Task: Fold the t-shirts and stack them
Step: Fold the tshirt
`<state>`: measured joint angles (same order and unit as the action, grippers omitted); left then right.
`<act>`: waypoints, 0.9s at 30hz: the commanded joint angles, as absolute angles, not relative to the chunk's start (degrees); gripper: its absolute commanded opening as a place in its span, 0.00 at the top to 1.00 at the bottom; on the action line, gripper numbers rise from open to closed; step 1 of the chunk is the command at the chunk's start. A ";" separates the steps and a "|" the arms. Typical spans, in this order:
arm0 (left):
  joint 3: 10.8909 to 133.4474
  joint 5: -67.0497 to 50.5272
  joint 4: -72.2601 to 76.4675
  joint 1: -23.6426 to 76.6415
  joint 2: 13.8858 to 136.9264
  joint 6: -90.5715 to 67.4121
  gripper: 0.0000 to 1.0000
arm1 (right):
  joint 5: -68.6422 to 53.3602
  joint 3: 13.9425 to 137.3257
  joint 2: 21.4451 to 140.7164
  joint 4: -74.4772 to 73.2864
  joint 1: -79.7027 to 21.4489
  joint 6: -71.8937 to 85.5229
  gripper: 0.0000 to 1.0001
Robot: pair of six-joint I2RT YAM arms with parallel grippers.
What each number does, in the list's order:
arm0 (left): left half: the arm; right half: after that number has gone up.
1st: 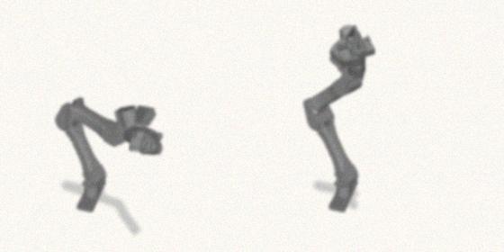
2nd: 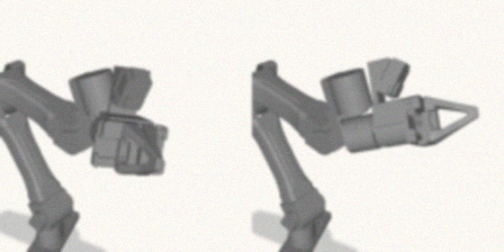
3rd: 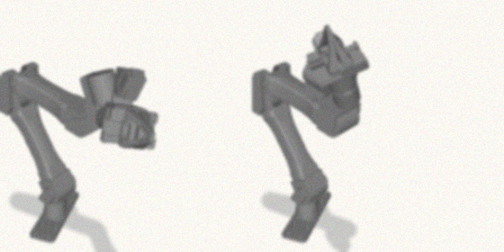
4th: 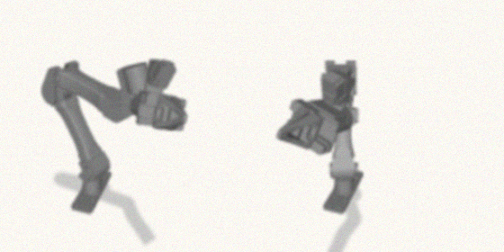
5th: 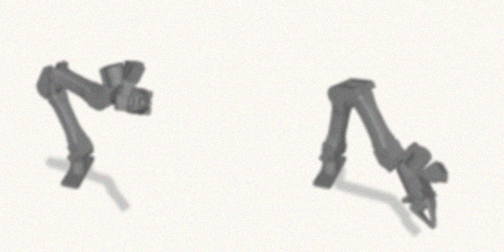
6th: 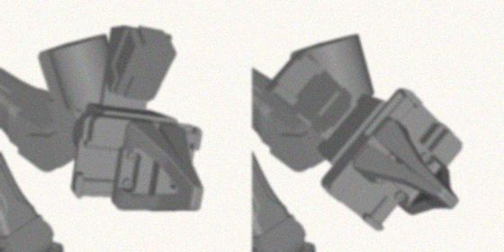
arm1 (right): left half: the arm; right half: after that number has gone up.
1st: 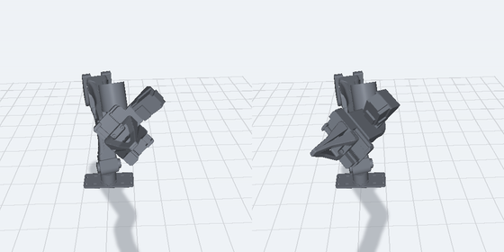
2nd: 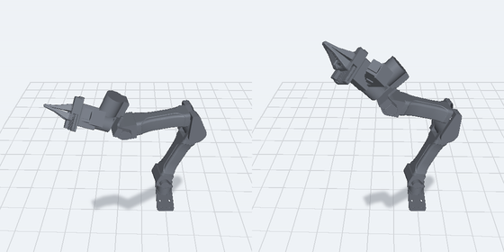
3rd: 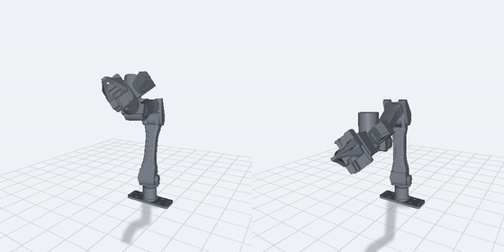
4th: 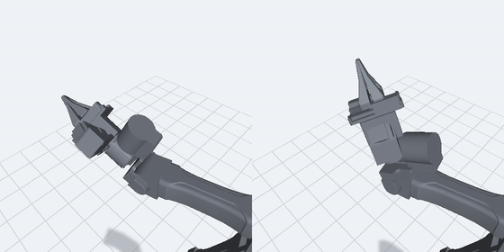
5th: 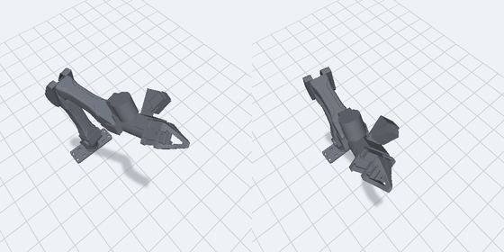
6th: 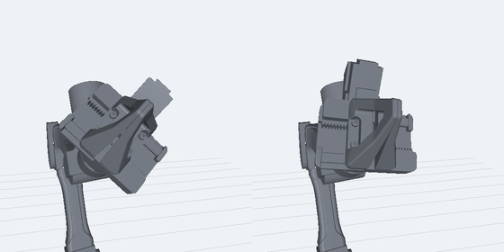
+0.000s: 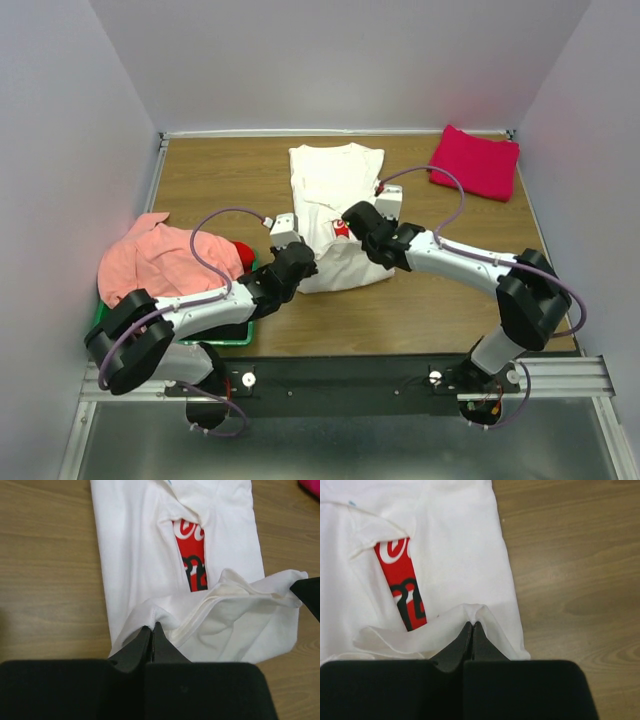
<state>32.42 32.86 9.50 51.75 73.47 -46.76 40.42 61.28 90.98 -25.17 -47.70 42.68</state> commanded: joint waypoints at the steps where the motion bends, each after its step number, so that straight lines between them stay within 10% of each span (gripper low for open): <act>1: 33.84 33.32 20.99 46.77 75.93 -38.59 1.00 | 43.59 65.38 95.35 -19.78 -44.65 36.92 1.00; 27: 51.94 15.20 30.59 30.50 101.77 -28.92 1.00 | 38.41 81.91 114.87 -15.03 -33.40 26.81 1.00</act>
